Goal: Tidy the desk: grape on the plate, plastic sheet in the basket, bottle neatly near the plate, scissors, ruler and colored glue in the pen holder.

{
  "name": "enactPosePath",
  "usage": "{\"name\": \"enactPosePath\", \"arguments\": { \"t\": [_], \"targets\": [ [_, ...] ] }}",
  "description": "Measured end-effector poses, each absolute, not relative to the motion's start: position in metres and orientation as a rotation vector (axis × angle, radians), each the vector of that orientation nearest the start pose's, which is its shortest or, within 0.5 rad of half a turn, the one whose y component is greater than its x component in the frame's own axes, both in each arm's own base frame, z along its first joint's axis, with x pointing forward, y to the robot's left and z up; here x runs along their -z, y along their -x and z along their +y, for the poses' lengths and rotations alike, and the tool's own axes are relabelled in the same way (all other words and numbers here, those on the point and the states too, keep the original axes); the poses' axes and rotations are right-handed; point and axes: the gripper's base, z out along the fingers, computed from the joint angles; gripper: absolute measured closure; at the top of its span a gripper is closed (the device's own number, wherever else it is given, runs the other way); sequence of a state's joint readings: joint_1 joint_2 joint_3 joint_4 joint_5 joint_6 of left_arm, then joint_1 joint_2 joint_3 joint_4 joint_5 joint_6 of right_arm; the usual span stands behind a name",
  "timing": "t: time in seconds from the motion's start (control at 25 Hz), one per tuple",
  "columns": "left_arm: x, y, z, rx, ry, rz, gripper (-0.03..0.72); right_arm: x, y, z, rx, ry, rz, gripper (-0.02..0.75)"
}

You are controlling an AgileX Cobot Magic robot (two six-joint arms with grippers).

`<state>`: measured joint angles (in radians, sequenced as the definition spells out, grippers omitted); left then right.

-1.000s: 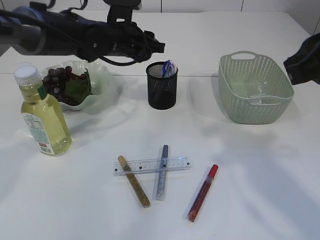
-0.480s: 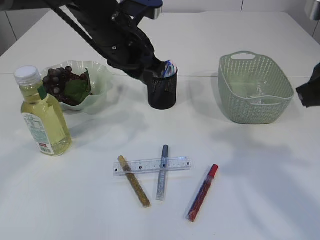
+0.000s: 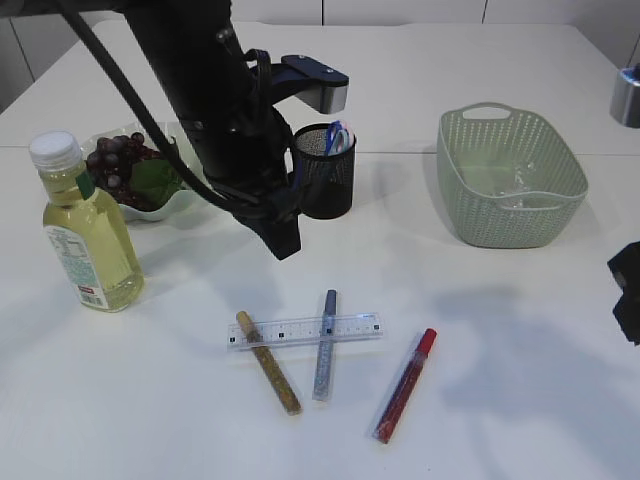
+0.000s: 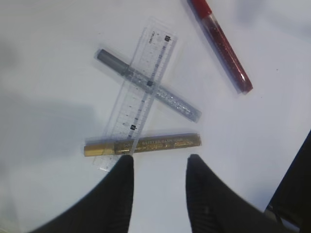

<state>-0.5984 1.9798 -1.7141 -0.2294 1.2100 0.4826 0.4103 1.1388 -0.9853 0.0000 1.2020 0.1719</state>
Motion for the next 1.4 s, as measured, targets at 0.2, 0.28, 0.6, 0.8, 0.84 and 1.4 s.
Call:
{"name": "enactPosePath", "arguments": {
  "t": [0.2,0.28,0.6,0.8,0.84,1.4],
  "targets": [
    [-0.257,-0.33,-0.252,0.35,-1.495,2.553,0.421,-0.314,-0.176,0.079,-0.149,0.334,2.859,0.483],
    [-0.257,-0.33,-0.252,0.351,-1.486,2.56,0.42,-0.314,-0.176,0.079,-0.148,0.335,2.86,0.483],
    [-0.239,-0.336,-0.255,0.324,-1.543,2.552,0.195,-0.314,-0.176,0.079,-0.146,0.335,2.86,0.483],
    [-0.19,-0.347,-0.26,0.271,-1.616,2.625,0.146,-0.313,-0.176,0.078,-0.14,0.336,2.862,0.482],
    [-0.183,-0.348,-0.26,0.255,-1.628,2.633,0.145,-0.313,-0.176,0.078,-0.139,0.337,2.861,0.483],
    [-0.132,-0.346,-0.284,0.119,-1.758,2.56,0.141,-0.313,-0.177,0.075,-0.08,0.348,2.852,0.483]
  ]
}}
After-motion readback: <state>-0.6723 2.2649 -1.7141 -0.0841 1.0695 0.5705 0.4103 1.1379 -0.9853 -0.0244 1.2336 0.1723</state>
